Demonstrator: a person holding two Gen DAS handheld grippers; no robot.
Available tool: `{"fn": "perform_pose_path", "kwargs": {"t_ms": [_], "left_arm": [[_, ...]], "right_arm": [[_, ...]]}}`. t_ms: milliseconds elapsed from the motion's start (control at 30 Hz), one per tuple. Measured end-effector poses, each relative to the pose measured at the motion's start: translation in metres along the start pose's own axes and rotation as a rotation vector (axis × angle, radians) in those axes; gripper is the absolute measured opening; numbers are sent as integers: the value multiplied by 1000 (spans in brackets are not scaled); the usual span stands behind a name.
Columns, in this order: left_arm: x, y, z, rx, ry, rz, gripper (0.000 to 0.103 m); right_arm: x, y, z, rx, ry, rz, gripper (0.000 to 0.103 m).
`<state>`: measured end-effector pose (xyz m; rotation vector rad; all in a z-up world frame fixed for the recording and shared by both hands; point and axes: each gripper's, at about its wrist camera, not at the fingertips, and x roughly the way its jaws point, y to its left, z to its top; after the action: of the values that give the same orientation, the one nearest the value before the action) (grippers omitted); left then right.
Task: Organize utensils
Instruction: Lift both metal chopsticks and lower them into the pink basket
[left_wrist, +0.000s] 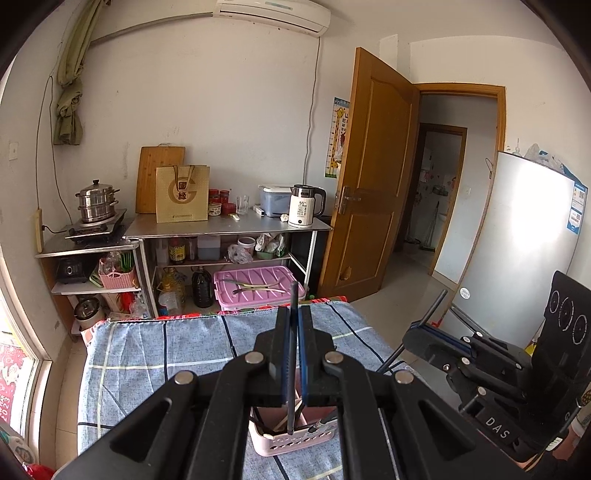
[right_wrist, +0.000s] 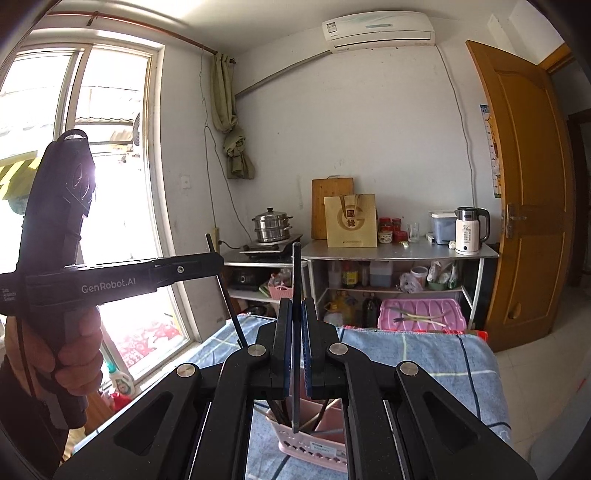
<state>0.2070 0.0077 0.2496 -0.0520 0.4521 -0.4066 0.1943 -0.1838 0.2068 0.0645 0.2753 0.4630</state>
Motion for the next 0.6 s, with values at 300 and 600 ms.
{"fn": "perform_pose_path", "kwargs": {"t_ms": [300,600], "left_arm": [[41,20,-20,-33,57,-17,4],[72,36,-45,-75,127,-23,4]], "right_arm": [[34,-8,-18,12,52,-17,5],[60,-19,-43,32,138,-29,5]]}}
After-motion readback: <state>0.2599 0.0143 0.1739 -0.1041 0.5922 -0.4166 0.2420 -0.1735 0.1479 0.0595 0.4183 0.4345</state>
